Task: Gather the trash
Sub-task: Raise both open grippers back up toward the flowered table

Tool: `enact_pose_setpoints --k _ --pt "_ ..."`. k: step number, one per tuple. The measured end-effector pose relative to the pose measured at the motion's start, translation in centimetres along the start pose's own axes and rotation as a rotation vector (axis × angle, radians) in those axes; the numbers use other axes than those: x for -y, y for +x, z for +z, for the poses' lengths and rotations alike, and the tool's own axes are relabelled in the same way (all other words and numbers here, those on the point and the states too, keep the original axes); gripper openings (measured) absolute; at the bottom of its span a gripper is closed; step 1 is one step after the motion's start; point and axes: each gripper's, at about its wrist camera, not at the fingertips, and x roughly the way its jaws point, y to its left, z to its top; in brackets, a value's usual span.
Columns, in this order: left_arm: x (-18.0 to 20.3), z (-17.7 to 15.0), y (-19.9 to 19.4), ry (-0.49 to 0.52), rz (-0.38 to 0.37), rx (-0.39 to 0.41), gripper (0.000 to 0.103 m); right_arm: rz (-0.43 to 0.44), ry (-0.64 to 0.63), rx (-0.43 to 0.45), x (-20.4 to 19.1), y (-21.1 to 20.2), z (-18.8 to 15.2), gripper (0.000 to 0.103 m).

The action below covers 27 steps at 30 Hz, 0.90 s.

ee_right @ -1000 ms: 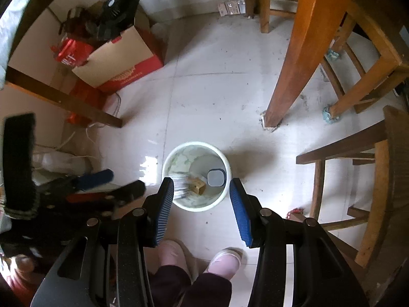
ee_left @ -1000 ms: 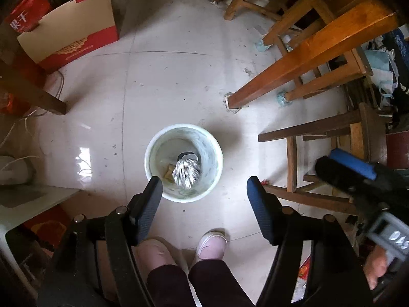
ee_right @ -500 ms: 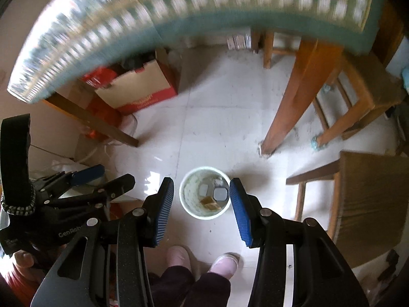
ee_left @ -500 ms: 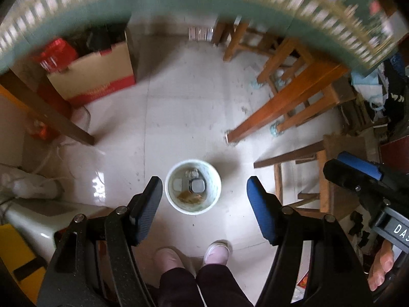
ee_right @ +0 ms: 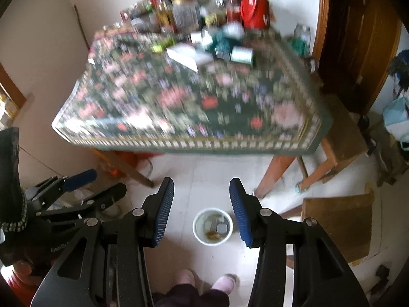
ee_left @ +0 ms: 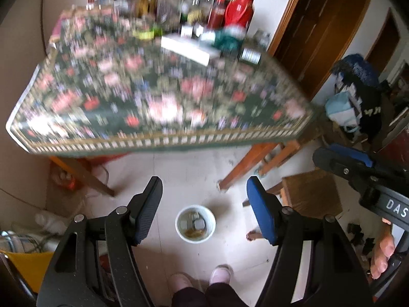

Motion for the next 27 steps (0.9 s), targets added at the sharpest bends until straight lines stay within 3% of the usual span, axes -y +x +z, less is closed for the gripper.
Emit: enact_pose_setpoints --k 14,20,23,27 --pt "0.5 5.3 -15.8 0.053 -0.081 0.236 0.067 -0.075 0.017 0.270 -5.3 -14.4 3.3 0.042" --pt "-0.1 6.2 -20.7 0.103 -0.053 0.338 0.067 -0.126 0.016 0.393 -6.9 -18.5 4.2 0.042" --pt "-0.1 6.6 -22.1 0.118 -0.034 0.360 0.067 -0.136 0.016 0.429 -7.2 -19.5 4.4 0.052" --pt "0.2 7.7 -22.6 0.140 -0.027 0.387 0.070 -0.151 0.011 0.478 -7.2 -20.5 4.6 0.057"
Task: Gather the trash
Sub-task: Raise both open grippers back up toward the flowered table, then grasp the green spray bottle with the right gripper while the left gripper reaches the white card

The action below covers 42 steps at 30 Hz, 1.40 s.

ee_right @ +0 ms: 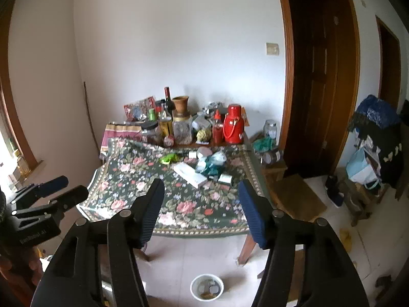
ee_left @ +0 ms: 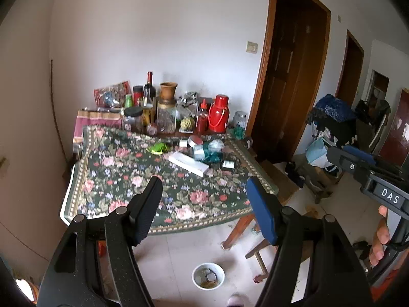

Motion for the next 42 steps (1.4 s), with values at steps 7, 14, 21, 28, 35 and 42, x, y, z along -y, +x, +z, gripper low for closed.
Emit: enact_pose_setpoints --k 7,14,21,28,35,42 --pt "0.1 1.8 3.0 -0.014 0.013 0.003 0.073 -0.016 -0.009 0.016 1.6 2.1 1.2 0.064" --pt "1.0 4.8 8.6 -0.045 0.073 0.013 0.073 0.000 -0.043 0.013 4.7 6.1 3.2 0.064" --pt "3.0 8.7 13.9 -0.078 0.145 0.020 0.073 0.043 -0.119 -0.032 8.1 10.9 6.5 0.064" --pt "3.6 10.6 18.5 -0.161 0.198 -0.011 0.075 0.119 -0.201 -0.113 10.2 16.8 7.8 0.064" --pt "2.7 10.6 21.8 -0.181 0.266 -0.035 0.087 0.190 -0.242 -0.260 10.5 23.8 6.2 0.064" --pt "-0.5 10.2 25.1 -0.201 0.262 -0.083 0.092 0.239 -0.257 -0.409 9.6 30.9 3.6 0.064"
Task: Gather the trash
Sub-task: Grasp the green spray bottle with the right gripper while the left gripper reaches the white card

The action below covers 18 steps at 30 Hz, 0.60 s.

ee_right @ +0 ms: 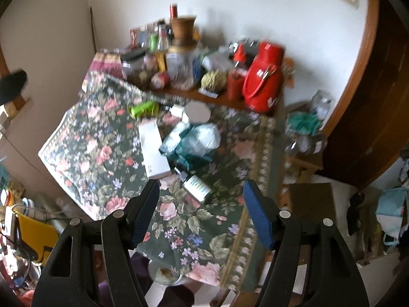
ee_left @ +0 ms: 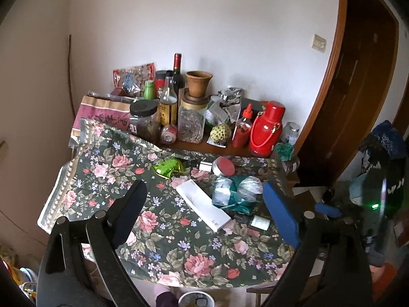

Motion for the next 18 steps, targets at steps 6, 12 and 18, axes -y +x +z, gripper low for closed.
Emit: enact_pose_setpoints --k 6,12,18 --pt "-2.9 0.7 4.0 0.008 -0.031 -0.027 0.092 0.011 -0.014 -0.108 -1.0 6.7 0.6 0.064" --pt "-4.2 0.7 8.6 0.046 -0.045 -0.090 0.093 0.024 0.012 -0.221 -0.9 12.4 0.8 0.064" --pt "-3.7 -1.2 14.1 0.083 -0.046 -0.232 0.093 0.062 0.056 -0.297 -0.5 14.5 0.0 0.060"
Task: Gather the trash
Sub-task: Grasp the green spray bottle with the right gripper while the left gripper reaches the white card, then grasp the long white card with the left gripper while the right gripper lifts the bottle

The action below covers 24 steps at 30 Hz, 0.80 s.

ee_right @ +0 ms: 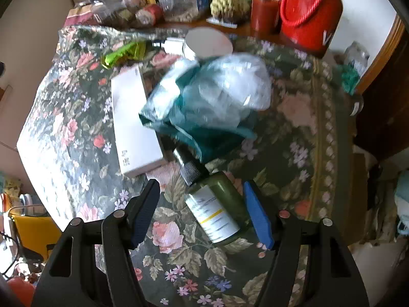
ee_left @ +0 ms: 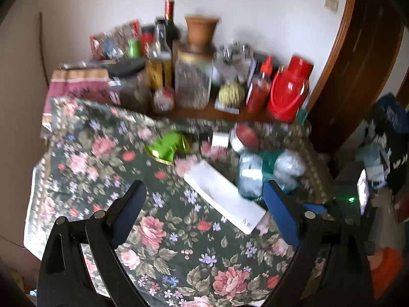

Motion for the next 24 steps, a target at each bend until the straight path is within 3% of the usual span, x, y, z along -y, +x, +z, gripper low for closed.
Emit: enact_pose_setpoints --k 3,9,17,24 --pt "0.5 -0.6 2.4 0.010 -0.006 -0.058 0.093 -0.012 -0.003 -0.021 -0.1 0.6 -0.5 0.042" --pt "2.2 -1.5 6.8 -0.004 -0.016 -0.161 0.093 -0.002 0.030 -0.008 0.0 0.2 -1.5 0.040" --pt "5.2 -2.5 12.6 -0.066 -0.017 -0.265 0.093 0.001 0.175 0.060 2.4 -4.1 -4.9 0.039" --pt "6.8 -3.8 15.1 -0.040 0.138 -0.290 0.093 -0.049 0.284 0.128 5.0 -7.7 -6.2 0.039"
